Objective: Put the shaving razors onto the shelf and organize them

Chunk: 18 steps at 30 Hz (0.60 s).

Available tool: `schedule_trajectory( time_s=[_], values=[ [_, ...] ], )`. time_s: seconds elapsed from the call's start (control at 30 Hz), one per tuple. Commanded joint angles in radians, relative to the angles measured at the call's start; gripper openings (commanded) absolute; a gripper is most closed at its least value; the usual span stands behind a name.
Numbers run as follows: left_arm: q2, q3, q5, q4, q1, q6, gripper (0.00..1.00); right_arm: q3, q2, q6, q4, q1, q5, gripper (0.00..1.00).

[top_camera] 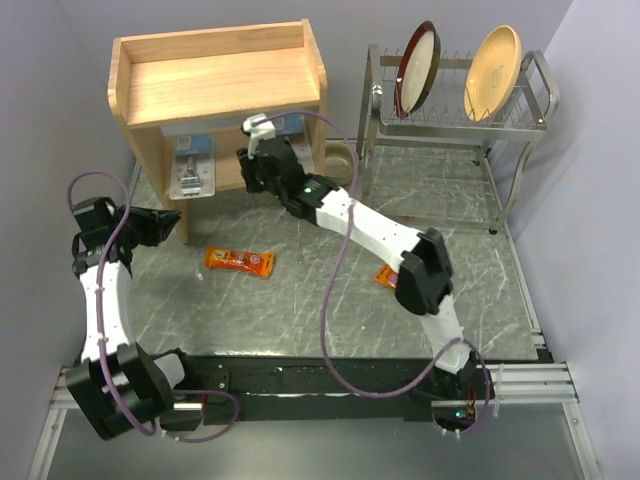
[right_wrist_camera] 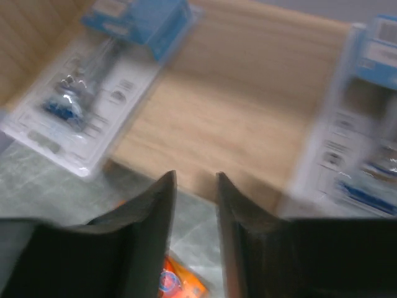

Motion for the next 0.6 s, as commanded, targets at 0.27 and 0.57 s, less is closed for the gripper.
schedule_trajectory(
  time_s=[0.27,0.57],
  values=[
    [-0.107,0.029,-0.073,-0.110,0.058,0.147,0.19,0.301,0.257,-0.041,0.136,0.060,0.102,0.27],
    [-0.125,0.021,-0.070,-0.111,0.099,0.136,0.19,0.304,0.302,-0.130,0.292,0.139,0.096,0.32]
  ],
)
